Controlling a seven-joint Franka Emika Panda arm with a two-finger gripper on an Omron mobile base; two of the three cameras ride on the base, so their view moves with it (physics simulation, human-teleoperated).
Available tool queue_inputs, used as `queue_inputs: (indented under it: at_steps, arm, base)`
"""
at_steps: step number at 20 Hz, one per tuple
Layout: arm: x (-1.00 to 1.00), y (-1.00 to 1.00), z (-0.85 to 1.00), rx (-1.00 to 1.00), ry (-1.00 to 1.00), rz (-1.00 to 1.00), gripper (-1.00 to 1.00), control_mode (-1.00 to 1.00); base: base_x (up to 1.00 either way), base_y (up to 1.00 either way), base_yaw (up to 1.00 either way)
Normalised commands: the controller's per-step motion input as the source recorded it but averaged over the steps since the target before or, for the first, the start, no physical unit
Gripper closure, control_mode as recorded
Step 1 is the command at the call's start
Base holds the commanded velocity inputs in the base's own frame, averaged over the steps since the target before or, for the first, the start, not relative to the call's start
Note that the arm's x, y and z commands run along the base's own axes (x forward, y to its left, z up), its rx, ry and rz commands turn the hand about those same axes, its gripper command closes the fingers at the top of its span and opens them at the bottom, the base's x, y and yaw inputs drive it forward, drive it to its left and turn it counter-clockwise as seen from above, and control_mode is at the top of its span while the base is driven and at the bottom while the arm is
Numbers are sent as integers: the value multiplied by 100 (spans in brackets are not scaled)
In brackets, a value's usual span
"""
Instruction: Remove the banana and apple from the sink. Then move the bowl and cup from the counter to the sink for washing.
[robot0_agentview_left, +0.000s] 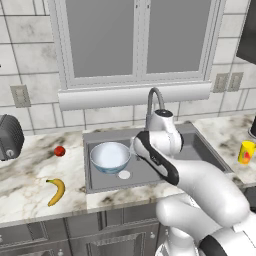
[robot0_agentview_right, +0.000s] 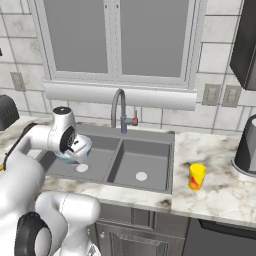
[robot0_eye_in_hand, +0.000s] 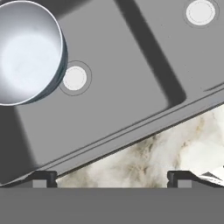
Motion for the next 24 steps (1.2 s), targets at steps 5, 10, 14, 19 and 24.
queue_inputs:
  at_steps: [5,10,14,19,24]
  arm:
    - [-20,-20,9,-1,0,10,-100,-100]
    - [-22,-21,3,-3,0,3,-100,-100]
    - [-18,-22,1,-5,0,0,-100,-100]
    - [-15,-22,1,-2,1,0,-100,-100]
    - [-10,-22,3,0,6,0,-100,-100]
  base:
    - [0,0,0]
    - [0,0,0]
    - [0,0,0]
    - [0,0,0]
    - [0,0,0]
